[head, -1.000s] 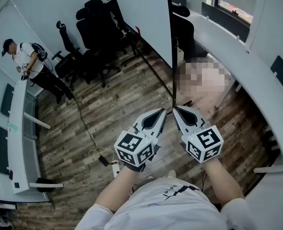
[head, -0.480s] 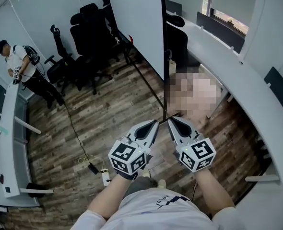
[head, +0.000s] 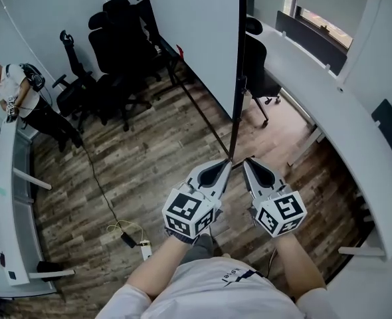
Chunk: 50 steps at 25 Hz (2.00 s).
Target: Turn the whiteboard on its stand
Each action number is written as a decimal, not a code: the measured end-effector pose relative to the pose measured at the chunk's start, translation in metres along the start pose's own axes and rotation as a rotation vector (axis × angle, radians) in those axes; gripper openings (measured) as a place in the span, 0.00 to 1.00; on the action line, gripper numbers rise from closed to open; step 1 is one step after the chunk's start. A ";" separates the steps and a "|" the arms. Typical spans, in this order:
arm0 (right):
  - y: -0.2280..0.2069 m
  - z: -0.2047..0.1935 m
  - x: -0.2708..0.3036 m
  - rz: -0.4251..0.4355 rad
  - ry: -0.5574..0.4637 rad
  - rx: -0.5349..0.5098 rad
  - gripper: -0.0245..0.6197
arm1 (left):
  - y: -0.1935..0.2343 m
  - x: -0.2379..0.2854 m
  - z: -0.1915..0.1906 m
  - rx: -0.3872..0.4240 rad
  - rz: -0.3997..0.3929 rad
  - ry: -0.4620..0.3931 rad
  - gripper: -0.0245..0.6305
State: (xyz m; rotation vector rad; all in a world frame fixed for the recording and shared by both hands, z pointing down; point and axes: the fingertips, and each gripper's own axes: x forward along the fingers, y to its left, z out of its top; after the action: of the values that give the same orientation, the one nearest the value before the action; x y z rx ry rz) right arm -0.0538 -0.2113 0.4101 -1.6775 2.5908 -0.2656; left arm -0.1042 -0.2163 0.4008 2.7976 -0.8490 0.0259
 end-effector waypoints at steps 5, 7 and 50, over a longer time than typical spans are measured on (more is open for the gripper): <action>-0.026 0.008 0.053 -0.061 -0.003 -0.001 0.06 | 0.048 0.035 0.011 0.013 -0.053 0.016 0.06; -0.038 0.011 0.070 -0.085 -0.004 -0.003 0.06 | 0.062 0.049 0.014 0.013 -0.071 0.019 0.06; -0.230 -0.032 0.298 -0.027 0.116 -0.109 0.31 | 0.178 0.203 0.022 -0.030 0.229 0.041 0.06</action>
State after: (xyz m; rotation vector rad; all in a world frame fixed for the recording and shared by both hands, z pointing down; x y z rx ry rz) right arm 0.0267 -0.5702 0.4965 -1.7844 2.7134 -0.2337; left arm -0.0342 -0.4768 0.4311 2.6484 -1.1447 0.1057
